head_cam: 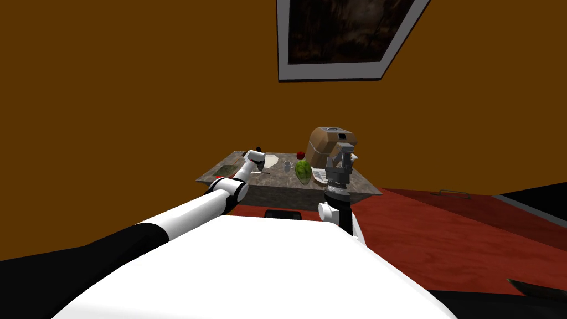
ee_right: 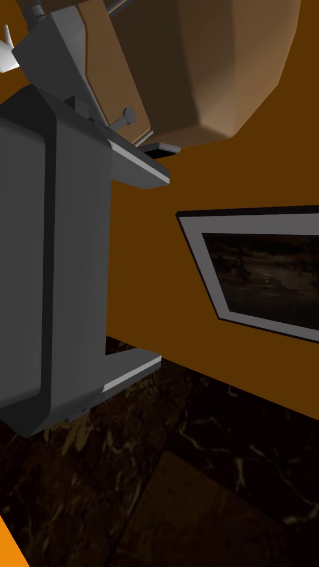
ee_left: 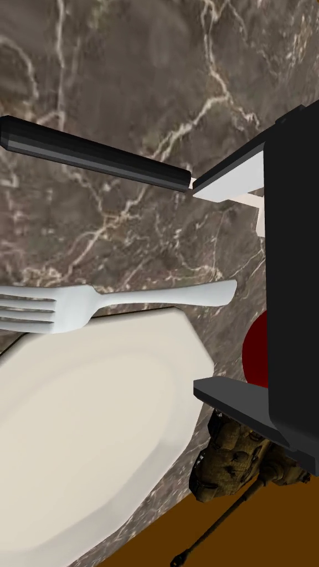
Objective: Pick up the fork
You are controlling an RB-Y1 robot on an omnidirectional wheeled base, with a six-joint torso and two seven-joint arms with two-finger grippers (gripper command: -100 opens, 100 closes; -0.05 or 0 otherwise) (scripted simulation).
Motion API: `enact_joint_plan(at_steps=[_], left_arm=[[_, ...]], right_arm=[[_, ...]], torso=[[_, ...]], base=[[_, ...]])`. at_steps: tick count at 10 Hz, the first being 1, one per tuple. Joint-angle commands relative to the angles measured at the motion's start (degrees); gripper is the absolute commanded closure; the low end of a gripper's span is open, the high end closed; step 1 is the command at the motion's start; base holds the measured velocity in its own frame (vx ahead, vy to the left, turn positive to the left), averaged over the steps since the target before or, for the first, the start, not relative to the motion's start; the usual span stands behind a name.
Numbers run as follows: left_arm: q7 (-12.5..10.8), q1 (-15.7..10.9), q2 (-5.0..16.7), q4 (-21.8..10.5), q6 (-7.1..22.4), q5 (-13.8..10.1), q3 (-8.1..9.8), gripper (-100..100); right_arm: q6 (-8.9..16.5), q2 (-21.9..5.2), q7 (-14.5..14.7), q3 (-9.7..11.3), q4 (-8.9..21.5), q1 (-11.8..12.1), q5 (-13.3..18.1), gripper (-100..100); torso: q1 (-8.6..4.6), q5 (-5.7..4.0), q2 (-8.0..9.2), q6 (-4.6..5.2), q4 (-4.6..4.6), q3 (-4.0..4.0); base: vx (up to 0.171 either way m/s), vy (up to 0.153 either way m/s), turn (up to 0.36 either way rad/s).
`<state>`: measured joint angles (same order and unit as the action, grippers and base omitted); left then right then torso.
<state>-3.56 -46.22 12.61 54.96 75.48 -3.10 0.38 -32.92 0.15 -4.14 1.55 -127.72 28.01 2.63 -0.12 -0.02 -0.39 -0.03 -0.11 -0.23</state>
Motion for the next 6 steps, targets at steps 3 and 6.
enact_joint_plan(at_steps=[3, 6], left_arm=[[0.80, -0.57, 0.16, -2.47, 1.77, -0.14, 0.72, -100], [0.93, 0.53, -0.03, -3.89, -0.70, 0.06, 0.72, -100]], right_arm=[[0.00, 0.00, 0.00, 0.00, 0.00, 0.00, 0.00, 0], [0.00, 0.00, 0.00, 0.00, 0.00, -0.01, 0.00, 0]], torso=[[0.09, 0.02, -0.01, -0.01, -0.01, -0.01], [0.11, 0.03, 0.31, -0.01, 0.07, 0.18]], base=[[0.088, -0.003, -0.030], [0.022, 0.002, -0.003]])
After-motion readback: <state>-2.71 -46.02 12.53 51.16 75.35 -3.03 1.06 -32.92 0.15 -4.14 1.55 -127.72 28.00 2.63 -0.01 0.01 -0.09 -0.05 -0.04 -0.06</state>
